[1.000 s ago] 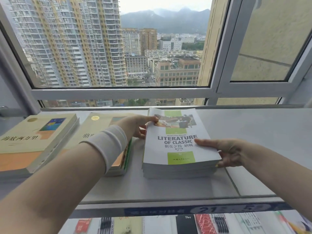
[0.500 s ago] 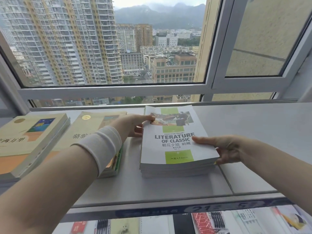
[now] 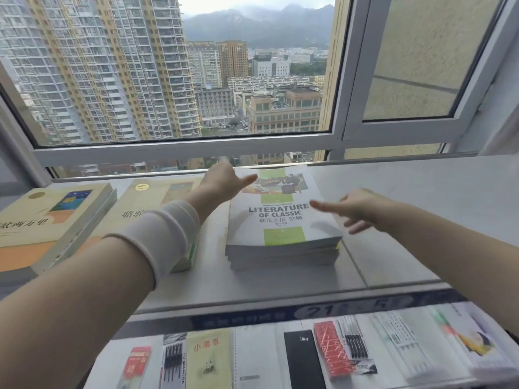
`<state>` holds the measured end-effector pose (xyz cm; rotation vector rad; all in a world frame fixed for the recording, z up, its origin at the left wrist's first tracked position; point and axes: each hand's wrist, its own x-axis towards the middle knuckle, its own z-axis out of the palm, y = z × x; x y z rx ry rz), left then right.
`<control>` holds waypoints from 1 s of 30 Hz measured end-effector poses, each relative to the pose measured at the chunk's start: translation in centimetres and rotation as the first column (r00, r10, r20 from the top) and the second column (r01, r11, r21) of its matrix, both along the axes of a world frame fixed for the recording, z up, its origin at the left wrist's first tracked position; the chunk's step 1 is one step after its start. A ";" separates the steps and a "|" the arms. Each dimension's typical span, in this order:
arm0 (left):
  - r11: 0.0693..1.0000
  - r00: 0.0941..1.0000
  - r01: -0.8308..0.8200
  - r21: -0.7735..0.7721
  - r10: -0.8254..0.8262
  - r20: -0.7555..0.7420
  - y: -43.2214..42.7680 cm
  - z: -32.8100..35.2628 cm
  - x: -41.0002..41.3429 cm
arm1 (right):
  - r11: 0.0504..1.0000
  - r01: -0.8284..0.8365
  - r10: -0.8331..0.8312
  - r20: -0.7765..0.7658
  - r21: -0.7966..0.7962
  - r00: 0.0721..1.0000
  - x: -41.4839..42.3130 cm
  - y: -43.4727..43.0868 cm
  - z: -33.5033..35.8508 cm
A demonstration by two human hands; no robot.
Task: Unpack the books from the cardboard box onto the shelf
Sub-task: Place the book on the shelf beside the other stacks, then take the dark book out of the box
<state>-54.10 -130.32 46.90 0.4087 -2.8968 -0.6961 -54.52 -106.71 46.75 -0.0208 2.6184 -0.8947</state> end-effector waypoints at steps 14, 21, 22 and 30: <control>0.667 0.820 0.481 -0.569 -0.572 0.023 15.2 -0.4 11.2 | 0.688 0.233 0.183 -0.475 0.687 0.861 16.1 8.9 -1.6; 0.499 0.635 0.646 -0.578 -0.771 0.044 30.8 -0.8 18.9 | 0.602 0.408 -0.069 -0.464 0.687 0.883 27.1 22.3 -1.5; 0.481 0.610 0.663 -0.574 -0.792 0.041 33.6 -1.1 20.3 | 0.581 0.431 -0.104 -0.462 0.690 0.881 29.3 24.8 -1.6; 0.322 0.426 0.804 -0.500 -0.898 0.107 57.9 -5.2 34.3 | 0.446 0.539 -0.363 -0.406 0.715 0.839 49.7 46.2 -4.6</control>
